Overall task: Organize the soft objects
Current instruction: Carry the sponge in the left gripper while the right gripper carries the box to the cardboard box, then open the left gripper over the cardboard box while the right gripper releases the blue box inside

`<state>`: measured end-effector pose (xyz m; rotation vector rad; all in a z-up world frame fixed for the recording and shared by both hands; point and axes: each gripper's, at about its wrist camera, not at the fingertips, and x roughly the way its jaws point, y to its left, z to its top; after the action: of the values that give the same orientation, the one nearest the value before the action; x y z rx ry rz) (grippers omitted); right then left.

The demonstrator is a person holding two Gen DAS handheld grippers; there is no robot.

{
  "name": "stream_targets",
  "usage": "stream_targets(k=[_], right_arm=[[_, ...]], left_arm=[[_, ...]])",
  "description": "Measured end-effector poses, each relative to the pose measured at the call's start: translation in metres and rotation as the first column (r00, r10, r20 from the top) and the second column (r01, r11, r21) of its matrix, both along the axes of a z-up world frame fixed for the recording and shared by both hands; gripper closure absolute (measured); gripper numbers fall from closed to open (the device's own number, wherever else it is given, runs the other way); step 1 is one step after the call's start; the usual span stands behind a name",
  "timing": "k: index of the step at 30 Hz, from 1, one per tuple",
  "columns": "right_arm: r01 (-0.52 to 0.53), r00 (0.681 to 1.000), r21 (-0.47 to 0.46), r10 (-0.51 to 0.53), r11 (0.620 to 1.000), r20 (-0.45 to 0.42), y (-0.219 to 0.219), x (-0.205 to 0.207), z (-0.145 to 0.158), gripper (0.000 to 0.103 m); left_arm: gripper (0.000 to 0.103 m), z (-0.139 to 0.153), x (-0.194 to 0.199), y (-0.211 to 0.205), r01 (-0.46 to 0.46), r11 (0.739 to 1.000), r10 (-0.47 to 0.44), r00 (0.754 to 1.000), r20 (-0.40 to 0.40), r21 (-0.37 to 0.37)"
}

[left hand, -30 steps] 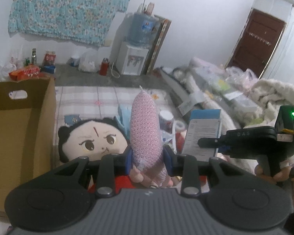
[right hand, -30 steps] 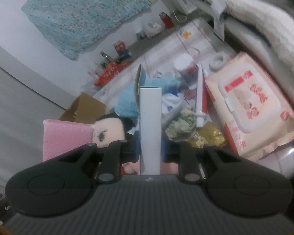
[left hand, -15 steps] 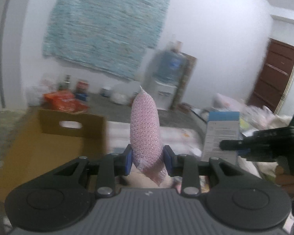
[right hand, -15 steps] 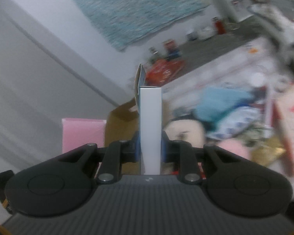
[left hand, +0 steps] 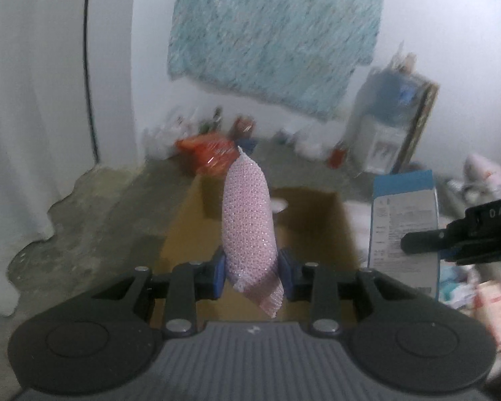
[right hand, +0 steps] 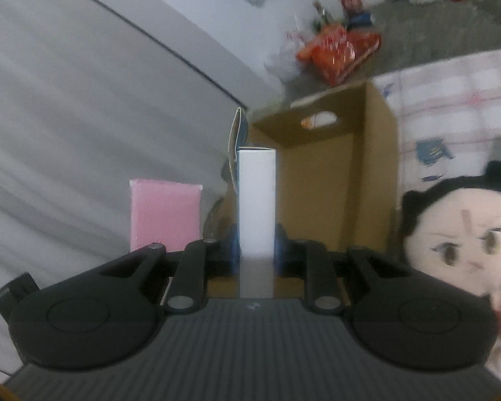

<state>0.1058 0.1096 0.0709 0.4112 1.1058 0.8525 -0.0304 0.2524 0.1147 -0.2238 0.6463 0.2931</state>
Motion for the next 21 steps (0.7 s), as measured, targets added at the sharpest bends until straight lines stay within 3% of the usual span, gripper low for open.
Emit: stream_targets(k=[7,11,18,21], right_arm=[[-0.030,0.999,-0.118,0.025,0.993,-0.044,0.083,0.025,-0.035,0.084],[-0.025,0.999,-0.180,0.018,0.983,-0.036,0.108,0.039,-0.054,0.084],[-0.010,1.000,-0.211,0.015,0.977,0.022,0.094,0.045,-0.058,0.084],[0.004,0.999,-0.212,0.003,0.977,0.033,0.083,0.050,-0.058,0.084]], left_arm=[[0.069,-0.036,0.051,0.042,0.002,0.998,0.010,0.985,-0.174,0.069],[0.069,-0.059,0.083,0.048,0.025,0.991,0.009,0.969,-0.249,0.133],[0.069,-0.093,0.147,0.053,0.100,0.985,-0.050,0.946,-0.319,0.141],[0.068,-0.108,0.170,0.060,0.090,0.990,-0.052,0.946,-0.320,0.105]])
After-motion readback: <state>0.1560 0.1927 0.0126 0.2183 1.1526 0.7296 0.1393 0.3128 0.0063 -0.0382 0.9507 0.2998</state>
